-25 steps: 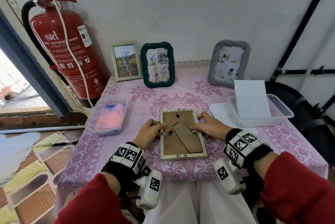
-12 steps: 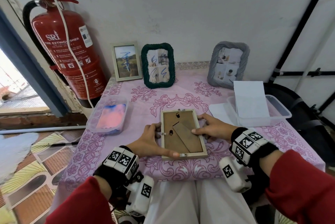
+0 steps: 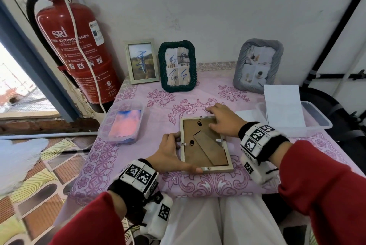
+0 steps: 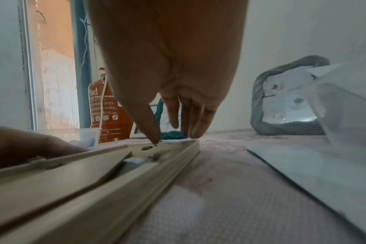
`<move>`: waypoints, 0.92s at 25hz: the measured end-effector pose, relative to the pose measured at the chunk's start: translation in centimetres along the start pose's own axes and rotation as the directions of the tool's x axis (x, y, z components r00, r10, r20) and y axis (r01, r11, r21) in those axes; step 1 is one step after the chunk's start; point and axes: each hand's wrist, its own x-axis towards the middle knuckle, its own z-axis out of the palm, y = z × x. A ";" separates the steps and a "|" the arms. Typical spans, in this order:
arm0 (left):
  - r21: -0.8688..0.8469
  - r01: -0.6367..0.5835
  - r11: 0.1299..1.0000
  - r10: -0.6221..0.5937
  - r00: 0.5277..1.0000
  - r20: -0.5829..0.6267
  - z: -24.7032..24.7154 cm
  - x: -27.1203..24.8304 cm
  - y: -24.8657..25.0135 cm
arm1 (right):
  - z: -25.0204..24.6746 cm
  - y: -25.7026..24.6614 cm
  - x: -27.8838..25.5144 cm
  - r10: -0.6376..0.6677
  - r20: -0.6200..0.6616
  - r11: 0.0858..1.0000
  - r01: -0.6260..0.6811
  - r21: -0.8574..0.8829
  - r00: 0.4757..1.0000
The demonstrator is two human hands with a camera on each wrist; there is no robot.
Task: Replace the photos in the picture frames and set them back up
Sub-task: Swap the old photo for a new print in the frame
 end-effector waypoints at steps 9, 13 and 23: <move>0.041 0.063 0.997 -0.065 0.997 0.030 -0.5 1.1 1.3 | 0.1 -0.4 0.6 -0.047 0.068 0.978 0.060 -0.201 0.997; -0.013 0.086 0.996 -0.087 0.996 -0.028 -0.4 1.6 1.3 | 0.2 -0.6 0.5 -0.035 0.070 0.977 0.049 -0.206 0.997; 0.034 0.061 0.998 -0.062 0.997 0.046 -0.5 1.2 0.9 | -0.2 -0.1 -0.2 -0.069 0.027 0.987 0.073 -0.143 0.997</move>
